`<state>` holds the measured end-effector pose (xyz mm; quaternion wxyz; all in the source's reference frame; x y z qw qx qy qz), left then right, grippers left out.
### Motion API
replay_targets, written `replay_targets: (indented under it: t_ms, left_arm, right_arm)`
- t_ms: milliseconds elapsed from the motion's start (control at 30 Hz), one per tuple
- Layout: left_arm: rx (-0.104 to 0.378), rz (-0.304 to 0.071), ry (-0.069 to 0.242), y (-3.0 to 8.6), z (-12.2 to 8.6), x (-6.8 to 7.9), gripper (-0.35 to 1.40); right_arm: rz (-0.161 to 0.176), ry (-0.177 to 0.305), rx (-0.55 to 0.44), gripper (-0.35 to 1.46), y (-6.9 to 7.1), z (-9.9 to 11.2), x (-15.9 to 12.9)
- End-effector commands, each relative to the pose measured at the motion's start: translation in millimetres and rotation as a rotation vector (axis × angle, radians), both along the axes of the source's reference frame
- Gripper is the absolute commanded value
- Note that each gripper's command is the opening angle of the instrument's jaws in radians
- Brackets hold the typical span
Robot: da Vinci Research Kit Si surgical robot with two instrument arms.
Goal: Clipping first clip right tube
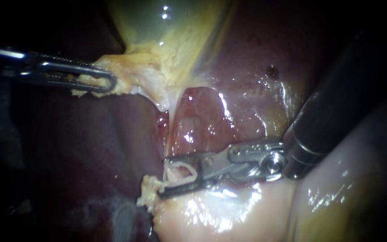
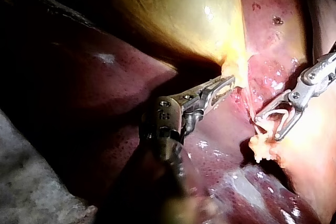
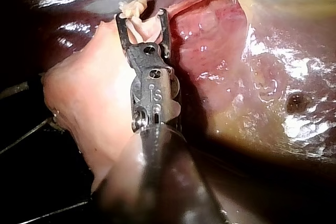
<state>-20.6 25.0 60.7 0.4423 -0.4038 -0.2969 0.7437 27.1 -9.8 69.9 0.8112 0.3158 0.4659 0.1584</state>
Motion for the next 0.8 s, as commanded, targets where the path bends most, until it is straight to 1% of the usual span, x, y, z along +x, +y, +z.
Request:
replay_targets:
  t_ms: [33, 433, 800]
  left_arm:
    - [0.0, 0.0, 0.0, 0.0, 0.0, 0.0, -0.35]
    - [0.0, 0.0, 0.0, 0.0, 0.0, 0.0, -0.35]
    - [0.0, 0.0, 0.0, 0.0, 0.0, 0.0, -0.35]
  right_arm:
    - [0.0, 0.0, 0.0, 0.5, 0.0, 0.0, 0.0]
    - [-0.004, 0.002, 0.0, 0.5, -0.1, -0.2, -0.7]
    - [0.001, 0.02, 0.004, 0.5, -0.1, -0.4, -1.1]
